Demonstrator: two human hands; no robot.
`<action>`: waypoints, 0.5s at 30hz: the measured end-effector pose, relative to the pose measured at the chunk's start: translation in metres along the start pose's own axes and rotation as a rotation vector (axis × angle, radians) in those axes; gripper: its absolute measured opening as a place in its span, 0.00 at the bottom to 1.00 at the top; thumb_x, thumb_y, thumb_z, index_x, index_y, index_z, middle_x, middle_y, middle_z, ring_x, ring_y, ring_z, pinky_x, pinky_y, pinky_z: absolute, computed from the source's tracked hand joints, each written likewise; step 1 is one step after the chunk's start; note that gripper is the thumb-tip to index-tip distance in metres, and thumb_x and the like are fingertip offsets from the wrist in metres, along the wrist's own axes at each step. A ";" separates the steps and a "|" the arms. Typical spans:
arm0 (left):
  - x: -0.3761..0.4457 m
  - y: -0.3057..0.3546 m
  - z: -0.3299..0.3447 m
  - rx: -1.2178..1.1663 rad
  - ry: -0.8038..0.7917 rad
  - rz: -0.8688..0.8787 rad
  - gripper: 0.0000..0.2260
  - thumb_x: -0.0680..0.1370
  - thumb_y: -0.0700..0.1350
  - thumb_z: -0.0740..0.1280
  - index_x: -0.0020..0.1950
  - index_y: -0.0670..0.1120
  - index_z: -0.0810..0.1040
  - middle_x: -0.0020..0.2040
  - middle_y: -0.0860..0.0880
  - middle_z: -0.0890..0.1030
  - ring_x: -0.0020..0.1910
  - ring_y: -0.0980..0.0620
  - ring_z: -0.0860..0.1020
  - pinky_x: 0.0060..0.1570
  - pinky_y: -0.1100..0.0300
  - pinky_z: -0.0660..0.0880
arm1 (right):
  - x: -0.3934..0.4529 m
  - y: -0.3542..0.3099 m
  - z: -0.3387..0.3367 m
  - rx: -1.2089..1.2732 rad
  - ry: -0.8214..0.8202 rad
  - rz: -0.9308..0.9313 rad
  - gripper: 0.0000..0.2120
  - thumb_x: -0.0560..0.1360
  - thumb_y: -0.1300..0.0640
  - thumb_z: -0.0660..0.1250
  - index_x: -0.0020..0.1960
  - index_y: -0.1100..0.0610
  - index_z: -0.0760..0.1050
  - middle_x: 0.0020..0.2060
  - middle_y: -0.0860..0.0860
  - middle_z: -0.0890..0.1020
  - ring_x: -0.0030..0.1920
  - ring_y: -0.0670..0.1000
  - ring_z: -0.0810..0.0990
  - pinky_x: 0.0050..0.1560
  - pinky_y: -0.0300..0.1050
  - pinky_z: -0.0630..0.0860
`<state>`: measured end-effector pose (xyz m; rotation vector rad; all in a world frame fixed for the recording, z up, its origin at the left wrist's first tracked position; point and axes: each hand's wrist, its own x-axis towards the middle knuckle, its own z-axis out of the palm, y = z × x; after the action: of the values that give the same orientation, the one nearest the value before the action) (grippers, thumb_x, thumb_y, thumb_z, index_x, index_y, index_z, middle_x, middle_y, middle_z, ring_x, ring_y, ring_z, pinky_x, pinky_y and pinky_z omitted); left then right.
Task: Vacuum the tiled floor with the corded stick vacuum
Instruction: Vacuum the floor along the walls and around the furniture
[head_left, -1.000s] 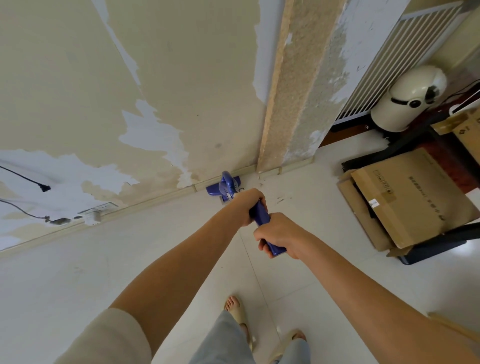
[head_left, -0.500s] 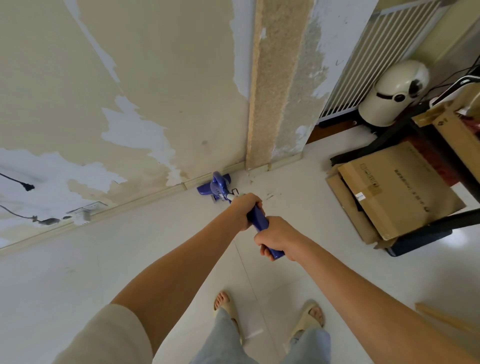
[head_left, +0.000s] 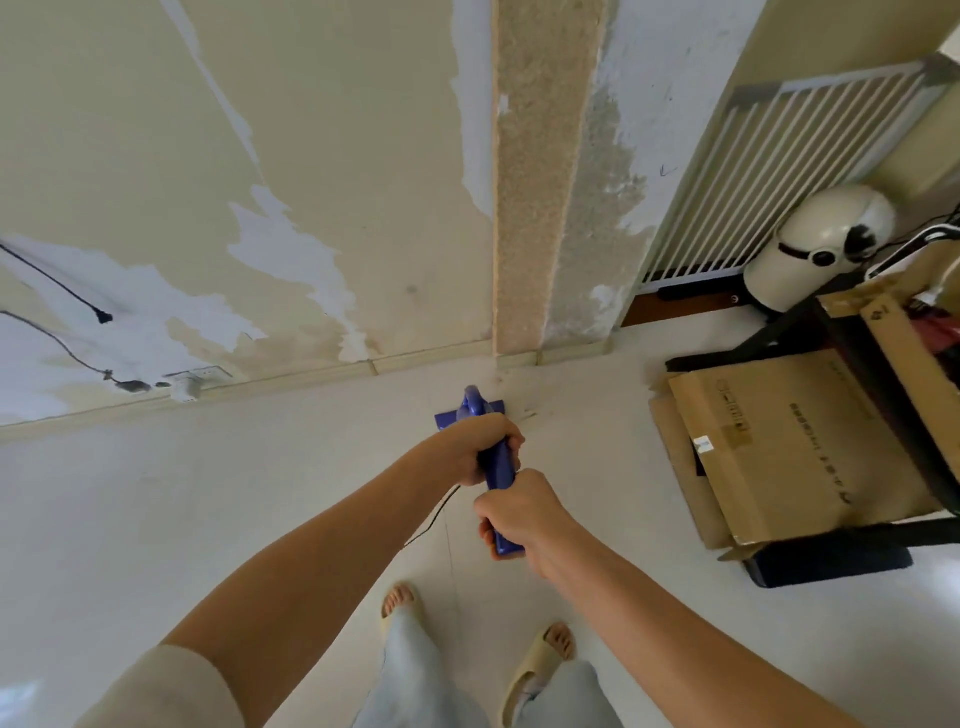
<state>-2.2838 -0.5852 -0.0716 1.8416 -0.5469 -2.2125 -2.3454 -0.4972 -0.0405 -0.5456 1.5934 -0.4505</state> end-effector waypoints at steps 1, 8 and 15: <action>-0.001 0.001 0.000 0.006 0.004 -0.002 0.08 0.76 0.33 0.62 0.38 0.42 0.70 0.30 0.47 0.70 0.28 0.53 0.68 0.32 0.62 0.70 | 0.001 0.000 0.001 -0.011 -0.009 -0.008 0.16 0.69 0.67 0.63 0.57 0.64 0.71 0.41 0.59 0.78 0.32 0.51 0.75 0.28 0.40 0.74; 0.015 0.021 -0.006 0.015 0.059 -0.004 0.07 0.76 0.34 0.63 0.40 0.42 0.70 0.26 0.48 0.71 0.23 0.55 0.69 0.30 0.64 0.71 | 0.025 -0.018 0.001 0.029 -0.037 0.010 0.17 0.71 0.71 0.60 0.60 0.64 0.70 0.39 0.58 0.76 0.26 0.48 0.73 0.22 0.37 0.70; 0.033 0.027 0.002 0.041 0.042 -0.006 0.08 0.75 0.32 0.61 0.38 0.42 0.69 0.29 0.46 0.70 0.28 0.53 0.68 0.33 0.60 0.71 | 0.030 -0.020 -0.013 -0.003 -0.041 0.054 0.16 0.72 0.69 0.61 0.59 0.63 0.70 0.40 0.57 0.76 0.28 0.47 0.73 0.22 0.36 0.70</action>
<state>-2.2947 -0.6223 -0.0900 1.9080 -0.5843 -2.1763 -2.3586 -0.5319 -0.0516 -0.5100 1.5655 -0.3940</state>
